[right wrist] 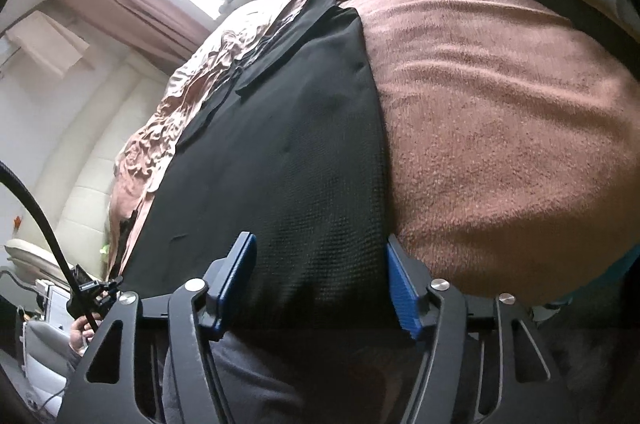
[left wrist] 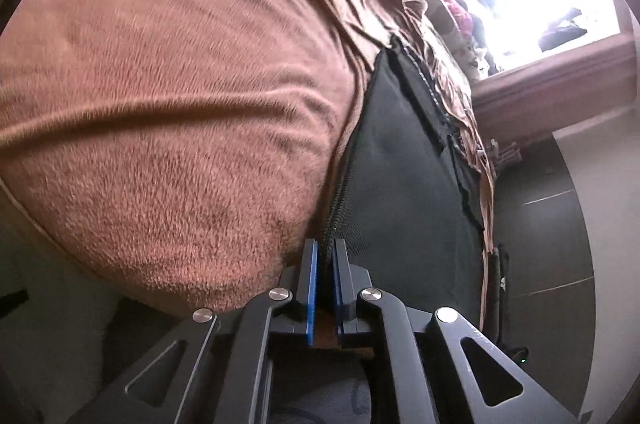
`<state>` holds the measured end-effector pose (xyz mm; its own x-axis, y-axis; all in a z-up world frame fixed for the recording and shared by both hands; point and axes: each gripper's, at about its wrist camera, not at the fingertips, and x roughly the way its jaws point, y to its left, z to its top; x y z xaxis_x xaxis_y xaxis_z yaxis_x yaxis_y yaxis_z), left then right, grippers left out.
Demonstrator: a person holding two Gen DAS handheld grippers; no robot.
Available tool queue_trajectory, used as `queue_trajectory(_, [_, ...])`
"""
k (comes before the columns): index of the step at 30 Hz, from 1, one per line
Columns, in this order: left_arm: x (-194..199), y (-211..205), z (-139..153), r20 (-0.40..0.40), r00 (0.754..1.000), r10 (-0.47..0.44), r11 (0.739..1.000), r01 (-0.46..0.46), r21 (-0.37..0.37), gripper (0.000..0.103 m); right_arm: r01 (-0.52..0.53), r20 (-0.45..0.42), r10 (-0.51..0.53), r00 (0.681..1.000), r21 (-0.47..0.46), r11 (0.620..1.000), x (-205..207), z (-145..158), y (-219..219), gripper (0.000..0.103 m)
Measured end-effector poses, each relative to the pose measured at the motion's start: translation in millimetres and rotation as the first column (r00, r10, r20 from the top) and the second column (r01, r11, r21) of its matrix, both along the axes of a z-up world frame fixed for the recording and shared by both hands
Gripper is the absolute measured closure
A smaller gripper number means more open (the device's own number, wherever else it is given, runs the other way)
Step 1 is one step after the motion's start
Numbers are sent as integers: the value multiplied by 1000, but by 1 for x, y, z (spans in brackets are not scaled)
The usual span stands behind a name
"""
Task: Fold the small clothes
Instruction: 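Close the right gripper on the same edge beside the left gripper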
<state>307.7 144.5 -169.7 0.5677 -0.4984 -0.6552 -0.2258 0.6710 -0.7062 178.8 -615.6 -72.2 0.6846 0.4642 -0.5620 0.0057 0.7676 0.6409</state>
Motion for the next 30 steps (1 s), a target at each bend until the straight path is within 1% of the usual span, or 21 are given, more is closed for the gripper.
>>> queue_trajectory(5, [7,-4,0,-4,1000,-9,1000,9,18,96,-7,19,5,1000,81,997,-4,-8,-5,45])
queue_trajectory(11, [11,-5,-5,-15,1000,-3,1000,3,12,96,-48,73,33,997,216,975,-10,-19,-17,45])
queue_trajectory(13, [11,-5,-5,-16,1000,-2,1000,2,16,96,-62,91,42,995,230,971,-14,-22,-19,45])
queue_trajectory(14, [11,-6,-5,-16,1000,-3,1000,3,19,96,-61,90,42,995,222,973,-17,-24,-20,45])
queue_trajectory(17, [10,-8,-5,-17,1000,-8,999,9,31,96,-40,60,28,998,206,978,-20,-38,-22,45])
queue_trajectory(20, [11,-8,-7,-22,1000,-10,999,10,35,96,-31,50,19,999,249,968,-22,-53,-22,45])
queue_trajectory(21, [11,-8,-7,-22,1000,-9,999,10,35,96,-30,51,18,999,259,965,-23,-53,-21,49])
queue_trajectory(22, [11,-8,-7,-23,1000,-9,999,9,34,96,-31,50,18,999,269,963,-21,-54,-19,57])
queue_trajectory(23, [11,-8,-7,-23,1000,-9,999,9,34,96,-29,48,16,999,277,960,-20,-55,-19,62])
queue_trajectory(25, [11,-8,-7,-22,1000,-8,999,9,34,96,-9,31,1,1000,270,963,-18,-56,-18,76])
queue_trajectory(26, [11,-8,-7,-20,1000,-8,999,8,34,96,-1,28,-7,1000,267,964,-20,-55,-16,80])
queue_trajectory(27, [10,-8,-6,-17,1000,-7,999,7,33,96,6,32,-16,999,271,962,-21,-53,-17,88])
queue_trajectory(28, [10,-7,-6,-15,1000,-7,999,7,31,96,12,38,-23,999,278,961,-22,-51,-17,94])
queue_trajectory(30, [8,-7,-4,-7,1000,-8,1000,8,30,96,27,55,-45,997,287,958,-27,-46,-20,98])
